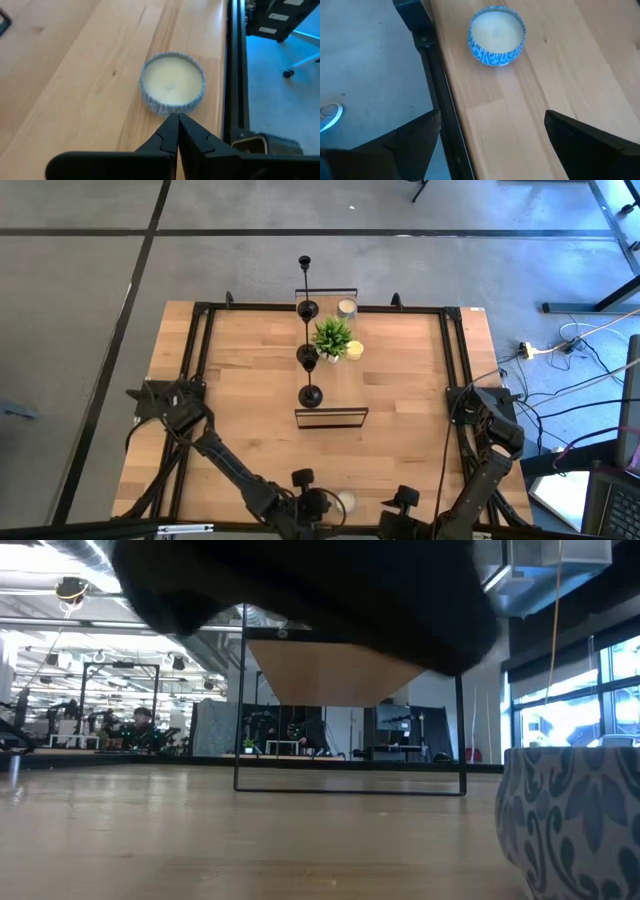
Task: Pick & Place candle stick holders
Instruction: Put the blue scented candle on the shelf
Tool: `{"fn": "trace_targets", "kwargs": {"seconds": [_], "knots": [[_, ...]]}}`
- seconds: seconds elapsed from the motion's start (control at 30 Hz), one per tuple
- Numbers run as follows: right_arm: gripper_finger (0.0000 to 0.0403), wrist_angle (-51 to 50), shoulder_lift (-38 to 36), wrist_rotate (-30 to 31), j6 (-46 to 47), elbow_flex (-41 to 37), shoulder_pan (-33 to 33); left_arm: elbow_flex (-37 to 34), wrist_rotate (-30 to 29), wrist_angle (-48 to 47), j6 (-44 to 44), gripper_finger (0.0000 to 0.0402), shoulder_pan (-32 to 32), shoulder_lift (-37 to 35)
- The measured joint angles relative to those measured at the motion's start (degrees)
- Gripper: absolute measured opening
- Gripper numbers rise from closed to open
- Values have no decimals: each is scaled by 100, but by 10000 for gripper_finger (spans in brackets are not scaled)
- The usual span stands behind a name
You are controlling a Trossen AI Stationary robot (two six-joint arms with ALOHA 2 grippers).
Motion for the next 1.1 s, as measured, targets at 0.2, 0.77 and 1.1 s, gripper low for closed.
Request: {"fn": "trace_targets", "kwargs": {"seconds": [0.2, 0.77, 1.1], "knots": [[360, -74, 0, -49, -43, 0, 44, 0, 246, -87, 5, 3, 3, -22], [360, -74, 0, -74, 22, 0, 42, 0, 1499, 241, -17, 61, 210, -35], [360, -68, -2, 764, -57, -1, -13, 0, 1073, 181, -4, 162, 208, -35]]}}
